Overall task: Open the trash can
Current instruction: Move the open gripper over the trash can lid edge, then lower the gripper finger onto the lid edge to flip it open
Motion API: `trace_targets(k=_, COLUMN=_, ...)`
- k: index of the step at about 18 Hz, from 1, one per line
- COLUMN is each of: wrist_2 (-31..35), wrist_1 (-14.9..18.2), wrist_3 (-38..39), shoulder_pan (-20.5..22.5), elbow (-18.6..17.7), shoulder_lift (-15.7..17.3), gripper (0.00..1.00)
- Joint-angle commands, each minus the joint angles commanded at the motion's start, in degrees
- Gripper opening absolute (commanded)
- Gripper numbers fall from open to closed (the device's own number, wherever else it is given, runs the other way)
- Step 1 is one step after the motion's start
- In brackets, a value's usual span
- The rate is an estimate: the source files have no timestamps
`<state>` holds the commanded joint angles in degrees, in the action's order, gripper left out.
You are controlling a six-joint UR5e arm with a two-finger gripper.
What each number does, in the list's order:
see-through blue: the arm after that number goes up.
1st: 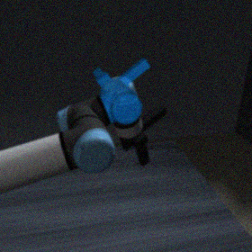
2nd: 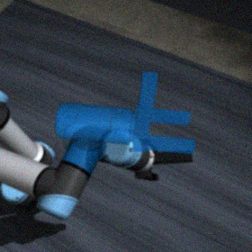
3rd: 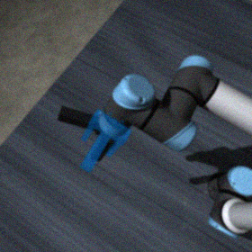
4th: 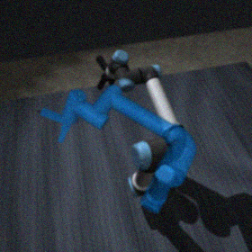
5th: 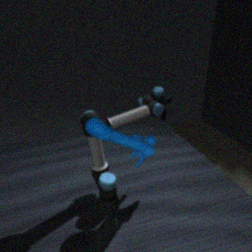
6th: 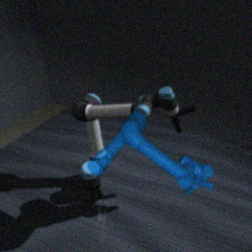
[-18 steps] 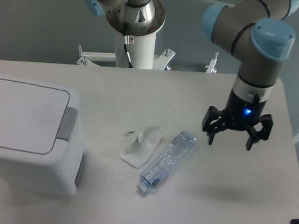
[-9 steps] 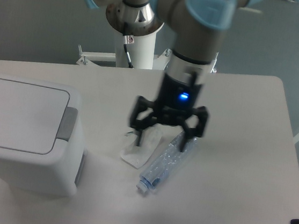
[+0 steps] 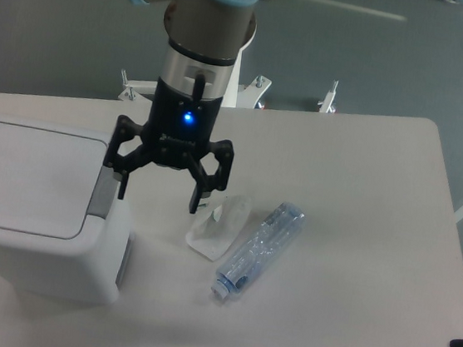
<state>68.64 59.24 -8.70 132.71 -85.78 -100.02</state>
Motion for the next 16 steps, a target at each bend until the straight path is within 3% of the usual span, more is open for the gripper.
trace_targets(k=7, wrist_2=0.18, wrist_1=-1.32, wrist_3=-0.09, shoulder_pan=-0.96, elbow=-2.73, shoulder_lift=0.18, gripper=1.0)
trace_targets(k=16, wrist_2=0.18, wrist_1=-1.41, wrist_3=0.18, shoulder_pan=-1.05, elbow=-2.99, shoulder_lift=0.0, gripper=1.0)
